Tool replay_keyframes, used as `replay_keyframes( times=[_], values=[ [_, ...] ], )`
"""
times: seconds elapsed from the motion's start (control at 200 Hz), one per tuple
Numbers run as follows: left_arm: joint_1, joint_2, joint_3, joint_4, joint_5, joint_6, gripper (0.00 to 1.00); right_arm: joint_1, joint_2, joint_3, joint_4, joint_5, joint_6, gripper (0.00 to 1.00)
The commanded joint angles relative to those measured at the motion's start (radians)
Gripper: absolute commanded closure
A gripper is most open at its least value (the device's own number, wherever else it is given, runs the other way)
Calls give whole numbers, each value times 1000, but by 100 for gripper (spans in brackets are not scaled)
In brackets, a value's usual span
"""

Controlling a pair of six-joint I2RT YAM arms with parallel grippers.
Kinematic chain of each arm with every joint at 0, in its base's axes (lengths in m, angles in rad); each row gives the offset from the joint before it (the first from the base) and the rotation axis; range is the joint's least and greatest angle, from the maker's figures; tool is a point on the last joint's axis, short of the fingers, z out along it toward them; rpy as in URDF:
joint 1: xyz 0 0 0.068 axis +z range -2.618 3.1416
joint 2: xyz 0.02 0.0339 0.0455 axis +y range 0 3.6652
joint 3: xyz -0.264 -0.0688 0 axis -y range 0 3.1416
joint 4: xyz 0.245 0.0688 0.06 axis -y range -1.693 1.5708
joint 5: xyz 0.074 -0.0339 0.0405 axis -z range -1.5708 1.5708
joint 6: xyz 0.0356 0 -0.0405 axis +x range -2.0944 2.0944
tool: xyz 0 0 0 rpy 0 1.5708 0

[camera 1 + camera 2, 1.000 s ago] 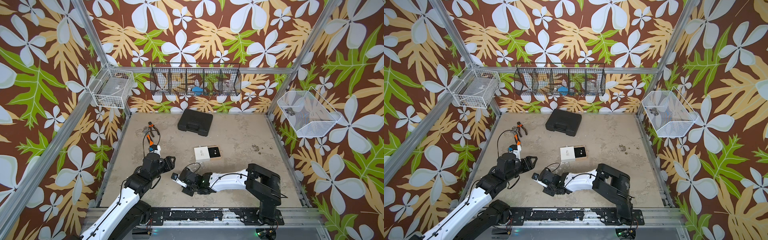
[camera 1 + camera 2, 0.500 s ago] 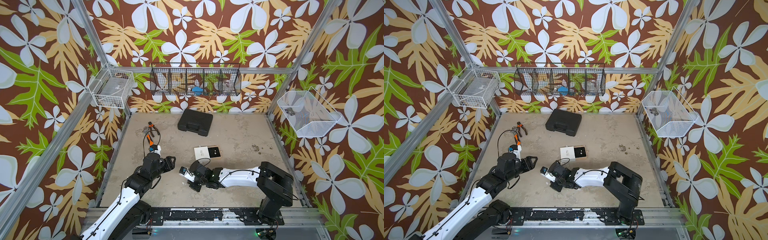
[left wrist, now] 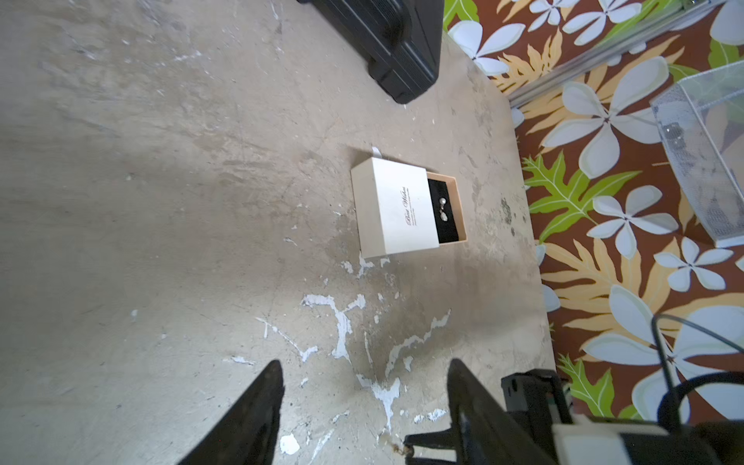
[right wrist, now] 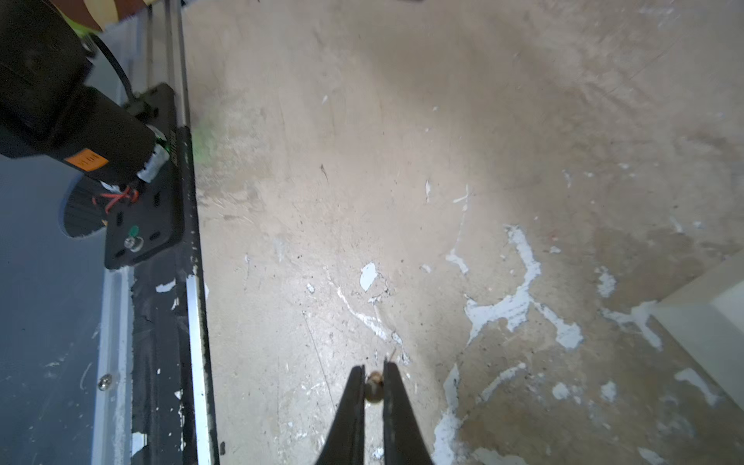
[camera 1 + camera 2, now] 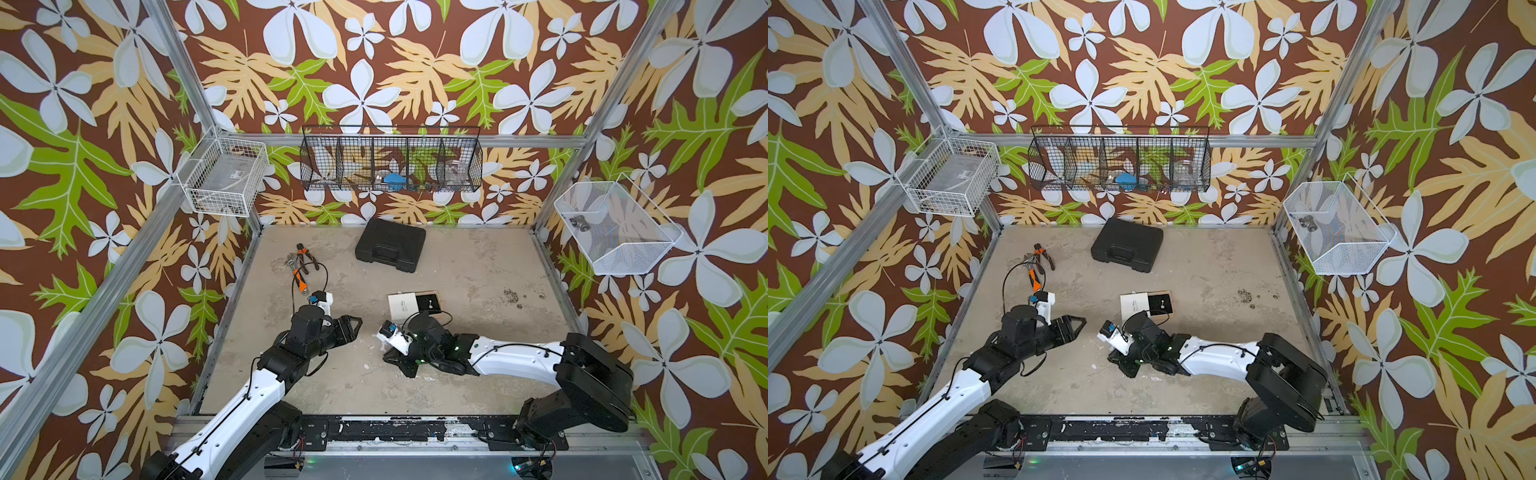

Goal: Place the earrings into the drawer-style jewelry box
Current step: Pick up the earring from the center of the board.

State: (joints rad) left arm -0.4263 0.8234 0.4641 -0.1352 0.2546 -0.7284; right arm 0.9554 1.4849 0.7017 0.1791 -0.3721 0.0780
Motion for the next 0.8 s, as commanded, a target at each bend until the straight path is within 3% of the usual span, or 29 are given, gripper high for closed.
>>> replay_keyframes(
  times=[0.0,0.24,0.415,0.796],
  values=[
    [0,2,-4,88,103,-10,36,-31,-66,-39,133,-64,27,90],
    [0,8,-12,205,282,-58,42,-130,-242,-127,287,-160,49,90],
    [-3,2,17,236,360,-72,44,-154,-310,-140,300,-182,-13,90],
    [-64,103,178,134,506,-114,48,-157,-387,-187,358,-174,-165,90]
  ],
)
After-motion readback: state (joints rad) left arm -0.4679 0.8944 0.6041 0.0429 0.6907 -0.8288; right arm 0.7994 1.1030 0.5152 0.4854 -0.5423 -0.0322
